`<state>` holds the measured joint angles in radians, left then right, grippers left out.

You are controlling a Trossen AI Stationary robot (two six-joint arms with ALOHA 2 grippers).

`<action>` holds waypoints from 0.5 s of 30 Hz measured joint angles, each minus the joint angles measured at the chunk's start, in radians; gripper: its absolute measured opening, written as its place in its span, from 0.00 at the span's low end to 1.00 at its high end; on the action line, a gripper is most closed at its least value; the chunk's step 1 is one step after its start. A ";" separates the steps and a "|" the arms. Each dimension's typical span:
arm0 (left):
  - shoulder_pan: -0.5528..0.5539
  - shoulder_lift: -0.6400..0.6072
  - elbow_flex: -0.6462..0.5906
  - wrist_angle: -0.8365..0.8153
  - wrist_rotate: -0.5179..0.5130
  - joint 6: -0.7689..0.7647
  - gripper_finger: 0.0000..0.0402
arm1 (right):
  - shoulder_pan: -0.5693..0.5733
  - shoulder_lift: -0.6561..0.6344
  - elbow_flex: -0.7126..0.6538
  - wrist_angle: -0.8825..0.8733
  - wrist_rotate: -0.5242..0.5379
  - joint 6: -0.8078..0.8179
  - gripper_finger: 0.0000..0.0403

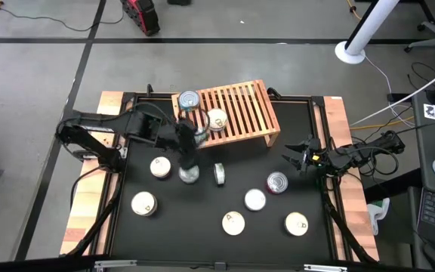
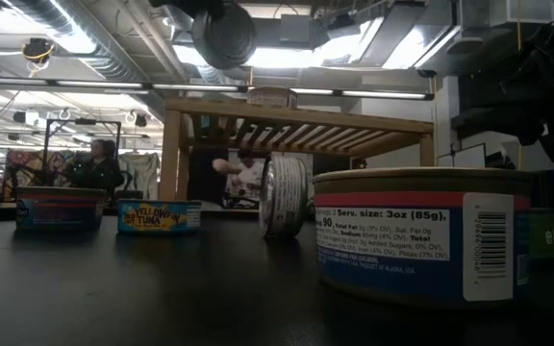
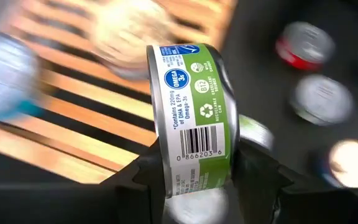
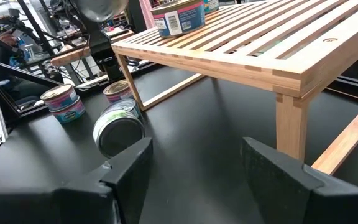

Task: Stack canned seafood by type on shelf
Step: Put the green and white tuna can on the shelf

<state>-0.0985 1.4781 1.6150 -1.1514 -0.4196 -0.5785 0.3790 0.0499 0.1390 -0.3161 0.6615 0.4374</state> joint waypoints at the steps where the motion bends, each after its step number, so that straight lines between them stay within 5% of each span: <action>1: 0.007 -0.004 0.000 -0.005 -0.046 0.025 0.35 | 0.000 0.000 0.000 0.000 0.000 0.000 0.60; 6: 0.049 0.001 -0.004 -0.024 -0.193 0.177 0.35 | 0.000 0.000 0.000 0.000 0.000 0.000 0.60; 15: 0.085 0.078 -0.006 -0.080 -0.226 0.386 0.36 | 0.000 0.000 0.000 0.001 0.001 0.000 0.60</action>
<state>-0.0134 1.5558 1.6089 -1.2309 -0.6457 -0.1929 0.3794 0.0498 0.1390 -0.3147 0.6628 0.4374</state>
